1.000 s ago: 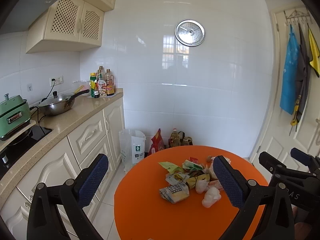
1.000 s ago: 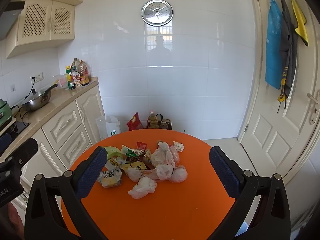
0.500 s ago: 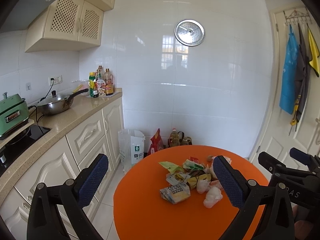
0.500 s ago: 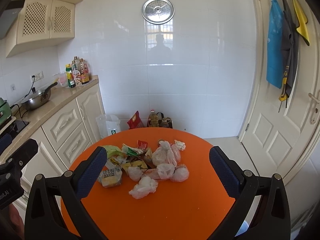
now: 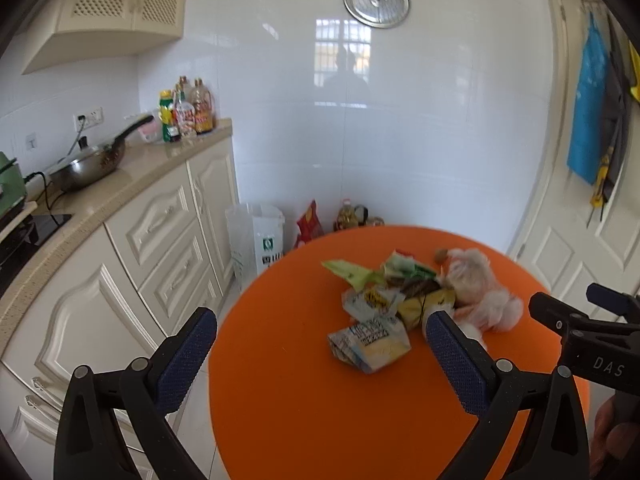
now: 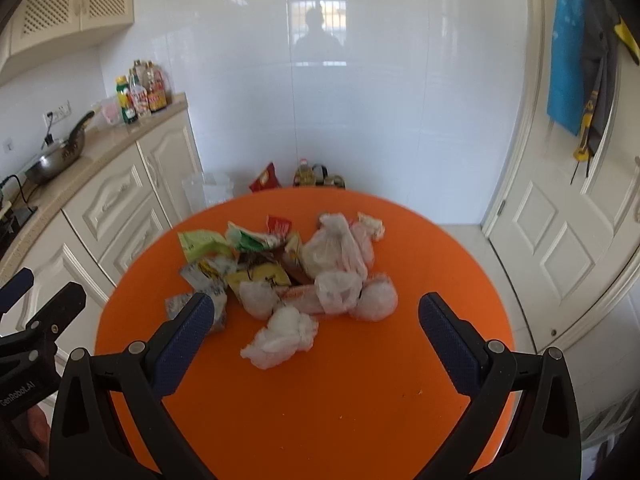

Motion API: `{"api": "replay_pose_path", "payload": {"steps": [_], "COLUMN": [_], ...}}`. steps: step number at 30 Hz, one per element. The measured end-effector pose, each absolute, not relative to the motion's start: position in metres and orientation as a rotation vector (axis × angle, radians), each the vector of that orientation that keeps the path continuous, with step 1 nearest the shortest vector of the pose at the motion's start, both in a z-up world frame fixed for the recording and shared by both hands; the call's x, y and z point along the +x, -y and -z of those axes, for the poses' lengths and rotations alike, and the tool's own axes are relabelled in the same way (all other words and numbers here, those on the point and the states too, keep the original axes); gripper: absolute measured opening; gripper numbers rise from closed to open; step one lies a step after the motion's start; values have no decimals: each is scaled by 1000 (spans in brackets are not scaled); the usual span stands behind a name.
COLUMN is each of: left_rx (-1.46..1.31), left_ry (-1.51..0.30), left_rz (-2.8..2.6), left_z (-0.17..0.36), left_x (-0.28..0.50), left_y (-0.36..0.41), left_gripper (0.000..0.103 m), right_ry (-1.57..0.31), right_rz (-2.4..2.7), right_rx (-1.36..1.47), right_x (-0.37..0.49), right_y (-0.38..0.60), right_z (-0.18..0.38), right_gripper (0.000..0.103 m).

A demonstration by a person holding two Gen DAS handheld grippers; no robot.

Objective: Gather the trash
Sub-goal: 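Move both grippers toward the trash pile on the orange table, then grasp the white plastic bag with the right gripper while the left gripper grasps the printed wrapper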

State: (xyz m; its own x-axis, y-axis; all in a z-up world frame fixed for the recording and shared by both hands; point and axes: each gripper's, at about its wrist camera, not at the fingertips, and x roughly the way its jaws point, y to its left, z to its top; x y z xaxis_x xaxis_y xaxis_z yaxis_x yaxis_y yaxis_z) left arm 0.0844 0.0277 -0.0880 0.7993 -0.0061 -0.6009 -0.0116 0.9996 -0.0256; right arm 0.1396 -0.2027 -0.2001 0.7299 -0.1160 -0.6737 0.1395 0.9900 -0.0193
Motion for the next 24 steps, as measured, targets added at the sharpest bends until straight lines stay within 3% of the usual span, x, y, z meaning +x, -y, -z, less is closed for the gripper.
{"api": "replay_pose_path", "payload": {"steps": [14,16,19,20,24], "left_rx": [26,26,26,28,34], "left_ry": [-816,-825,-835,-837,-848], "left_rz": [61,62,68,69,91], "left_z": [172,177,182,184,193], "left_x": [193,203,209,212,221], "left_y": [-7,-6,-5,-4,3], "left_gripper": [102,102,102,102,102], "right_ry": [-967,-991,-1016,-1015,-1003], "right_rz": [68,48,13,-2,-31], "right_rx": [115,123,145,150,146], "right_x": [188,197,205,206,202], "right_y": [211,209,210,209,211], "right_z": [290,299,312,314,315], "right_gripper": [91,85,69,59,51]}}
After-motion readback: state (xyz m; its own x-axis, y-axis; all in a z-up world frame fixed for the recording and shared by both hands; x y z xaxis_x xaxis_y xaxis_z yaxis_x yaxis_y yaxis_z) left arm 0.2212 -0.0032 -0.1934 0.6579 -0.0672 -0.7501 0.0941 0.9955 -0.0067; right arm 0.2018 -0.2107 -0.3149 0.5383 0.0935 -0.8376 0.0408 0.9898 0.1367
